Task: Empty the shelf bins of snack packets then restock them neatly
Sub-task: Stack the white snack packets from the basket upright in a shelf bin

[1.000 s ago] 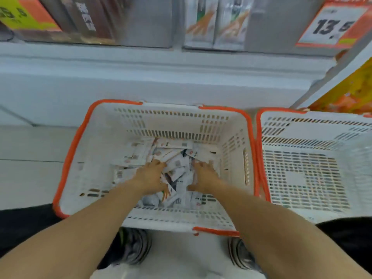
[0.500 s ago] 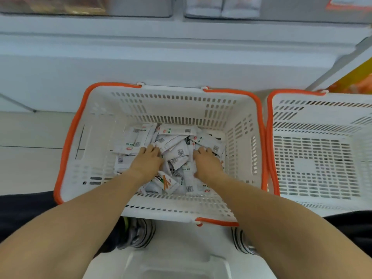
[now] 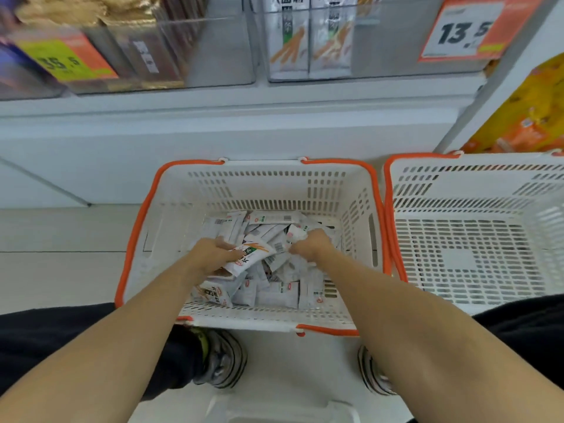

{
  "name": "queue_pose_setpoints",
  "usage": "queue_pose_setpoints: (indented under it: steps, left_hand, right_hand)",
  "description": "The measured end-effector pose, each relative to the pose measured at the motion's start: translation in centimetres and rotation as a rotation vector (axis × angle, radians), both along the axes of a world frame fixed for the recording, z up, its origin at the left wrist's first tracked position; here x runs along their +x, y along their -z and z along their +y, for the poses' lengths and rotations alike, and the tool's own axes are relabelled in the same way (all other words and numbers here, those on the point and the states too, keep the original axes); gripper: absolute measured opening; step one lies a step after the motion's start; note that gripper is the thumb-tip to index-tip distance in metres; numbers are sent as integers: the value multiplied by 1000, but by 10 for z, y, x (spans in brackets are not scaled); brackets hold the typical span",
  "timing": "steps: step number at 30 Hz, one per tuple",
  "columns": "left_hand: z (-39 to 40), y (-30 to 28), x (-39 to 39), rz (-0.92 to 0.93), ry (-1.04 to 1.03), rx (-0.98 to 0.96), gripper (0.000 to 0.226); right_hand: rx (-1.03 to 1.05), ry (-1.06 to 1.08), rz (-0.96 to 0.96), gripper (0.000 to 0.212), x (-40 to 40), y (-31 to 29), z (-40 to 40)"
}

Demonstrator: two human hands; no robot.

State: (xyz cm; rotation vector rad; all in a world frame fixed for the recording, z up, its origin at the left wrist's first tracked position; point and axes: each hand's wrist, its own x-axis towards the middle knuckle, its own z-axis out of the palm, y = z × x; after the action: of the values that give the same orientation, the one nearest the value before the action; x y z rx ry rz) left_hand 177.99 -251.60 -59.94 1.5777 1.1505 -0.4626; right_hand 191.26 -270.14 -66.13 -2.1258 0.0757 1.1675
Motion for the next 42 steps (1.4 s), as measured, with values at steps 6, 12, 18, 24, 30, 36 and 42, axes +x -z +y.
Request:
queue_pose_setpoints:
  steps: [6,12,18,24,30,36,42]
  left_hand:
    - [-23,-22,-2,-178,-379,-498,35]
    - [-39,-53,9,-467,-442,-678,31]
    - [-33,-55,4,-609,-649,-895,57]
    - [-38,-43,3,-492,-547,-554,26]
    - [-37,-37,8,-580,-664,-502,29]
    - [-27,-31,6,-508,-387,-176,21]
    - [-10,-17,-11,-221,248,-94,42]
  right_hand:
    - [458,220,-101,18,4,-57,17]
    - [706,5,-135,38,-11,-103,25]
    - [731,-160,-224,17,-9,-111,24]
    - [486,-240,-327,109,-10,-109,32]
    - [489,-176,337,43,-23,-107,30]
    - [399,-349,137,41,-13,-87,26]
    - [132,-816,23,60,15,-84,9]
